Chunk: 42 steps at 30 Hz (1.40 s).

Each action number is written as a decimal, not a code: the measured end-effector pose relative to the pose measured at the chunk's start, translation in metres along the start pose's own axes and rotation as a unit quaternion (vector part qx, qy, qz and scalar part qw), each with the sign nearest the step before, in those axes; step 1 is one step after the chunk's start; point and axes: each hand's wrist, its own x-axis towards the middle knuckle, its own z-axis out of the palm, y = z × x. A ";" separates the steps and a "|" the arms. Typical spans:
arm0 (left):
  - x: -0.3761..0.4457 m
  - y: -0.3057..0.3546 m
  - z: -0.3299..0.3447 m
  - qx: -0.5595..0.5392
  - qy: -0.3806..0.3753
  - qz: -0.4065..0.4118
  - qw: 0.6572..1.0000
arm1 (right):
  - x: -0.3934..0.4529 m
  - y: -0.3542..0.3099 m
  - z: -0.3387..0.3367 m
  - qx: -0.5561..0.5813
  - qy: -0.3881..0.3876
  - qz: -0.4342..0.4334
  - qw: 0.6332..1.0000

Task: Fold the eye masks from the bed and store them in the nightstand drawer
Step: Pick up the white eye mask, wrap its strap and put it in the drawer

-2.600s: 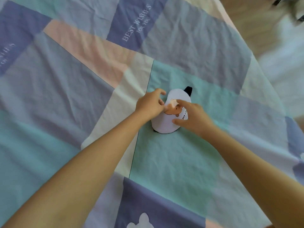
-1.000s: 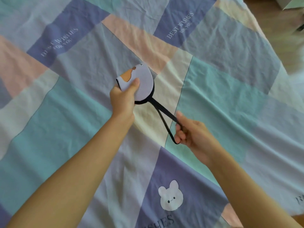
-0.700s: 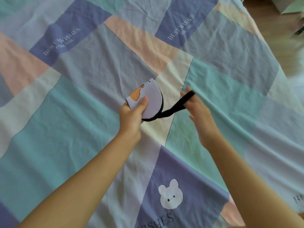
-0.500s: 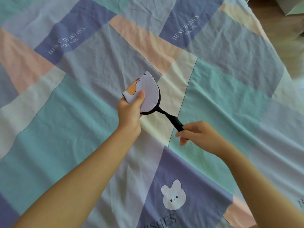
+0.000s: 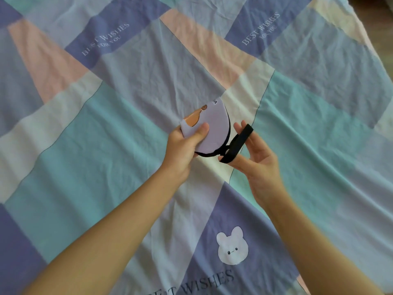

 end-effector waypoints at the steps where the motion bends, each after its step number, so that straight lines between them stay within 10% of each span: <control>1: -0.005 0.002 -0.004 0.024 -0.018 0.009 1.000 | -0.002 -0.001 0.003 -0.018 -0.008 -0.007 1.000; 11: -0.095 0.026 -0.017 0.230 -0.108 0.032 0.967 | -0.083 -0.041 0.009 -0.120 -0.093 -0.021 0.988; 17: -0.194 0.101 0.010 0.157 -0.119 0.045 0.979 | -0.137 -0.128 0.031 -0.117 -0.162 -0.015 0.980; 34: -0.458 0.373 -0.116 0.033 0.229 0.290 0.929 | -0.304 -0.296 0.318 -0.120 -0.453 -0.144 0.872; 42: -0.578 0.434 -0.290 0.018 0.396 0.313 0.863 | -0.404 -0.273 0.504 -0.091 -0.489 -0.405 0.768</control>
